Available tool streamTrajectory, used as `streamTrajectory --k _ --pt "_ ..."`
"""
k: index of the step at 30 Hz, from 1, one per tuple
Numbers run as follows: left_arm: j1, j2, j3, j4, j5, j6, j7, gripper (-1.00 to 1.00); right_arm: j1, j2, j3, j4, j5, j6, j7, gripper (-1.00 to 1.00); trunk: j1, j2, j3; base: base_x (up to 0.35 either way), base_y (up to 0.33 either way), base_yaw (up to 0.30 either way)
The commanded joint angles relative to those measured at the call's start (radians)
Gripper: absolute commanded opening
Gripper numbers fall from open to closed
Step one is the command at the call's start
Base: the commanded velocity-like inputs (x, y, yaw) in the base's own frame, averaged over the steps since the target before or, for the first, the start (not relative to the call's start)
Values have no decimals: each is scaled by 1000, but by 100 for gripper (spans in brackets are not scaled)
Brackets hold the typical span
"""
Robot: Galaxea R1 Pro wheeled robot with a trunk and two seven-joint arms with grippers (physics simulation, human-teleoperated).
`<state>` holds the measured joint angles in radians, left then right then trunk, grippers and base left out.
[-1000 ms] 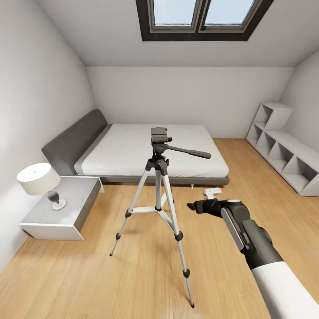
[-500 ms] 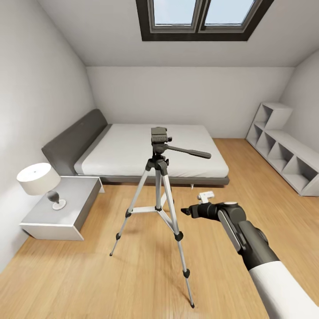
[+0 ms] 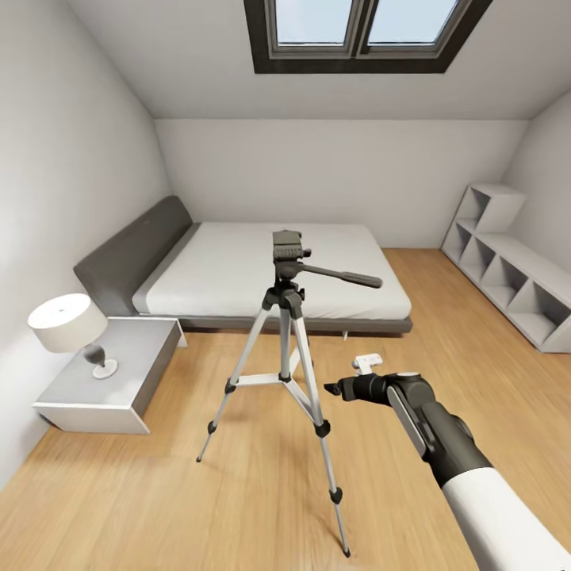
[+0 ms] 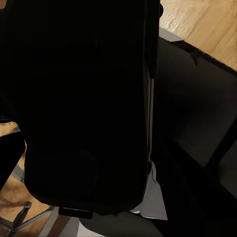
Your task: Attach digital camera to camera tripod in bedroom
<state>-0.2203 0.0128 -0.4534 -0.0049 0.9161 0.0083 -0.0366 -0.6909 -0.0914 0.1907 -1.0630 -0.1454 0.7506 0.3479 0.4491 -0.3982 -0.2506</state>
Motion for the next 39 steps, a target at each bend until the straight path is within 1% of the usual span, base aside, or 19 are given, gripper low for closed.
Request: streamTrajectory --k 1,4,6,10,14,16,17,23,24,28,39 --pt "-1 0 -8 0 9 1 -4 -100 -1 -1 2 7 -10 -3 -5 100 1 -2 -2 219 112 0" --pt "-1 0 -8 0 8 0 -5 -100 -1 4 2 27 -10 -28 -6 100 1 -2 -2 177 96 0" --pt "-1 0 -8 0 8 0 -5 -100 -1 13 2 43 -9 -44 -3 100 1 -2 -2 83 46 0" --pt "-1 0 -8 0 7 0 -4 -100 -1 22 3 56 -9 -55 0 100 1 -2 -2 42 23 0" --pt "-1 0 -8 0 7 -1 -5 -100 -1 25 8 62 -10 -58 4 100 1 -2 -2 14 8 0" --pt "-1 0 -8 0 7 0 -4 -100 -1 26 18 64 -11 -59 10 100 1 -2 -2 7 4 0" --pt "-1 0 -8 0 7 0 -4 -100 -1 26 34 66 -11 -61 16 100 1 -2 -2 4 2 0" --pt "-1 0 -8 0 7 0 -4 -100 -1 26 92 68 -12 -64 37 100 1 -2 -2 2 1 0" --pt "-1 0 -8 0 7 0 -4 -100 -1 26 97 68 -12 -64 39 100 1 -2 -2 0 0 0" --pt "-1 1 -8 0 7 0 -5 -100 -1 25 109 69 -15 -65 54 100 1 -2 -2 0 0 0" --pt "-1 0 -8 0 7 0 -4 -100 -1 24 114 74 -18 -65 68 100 1 -2 -2 0 0 0"
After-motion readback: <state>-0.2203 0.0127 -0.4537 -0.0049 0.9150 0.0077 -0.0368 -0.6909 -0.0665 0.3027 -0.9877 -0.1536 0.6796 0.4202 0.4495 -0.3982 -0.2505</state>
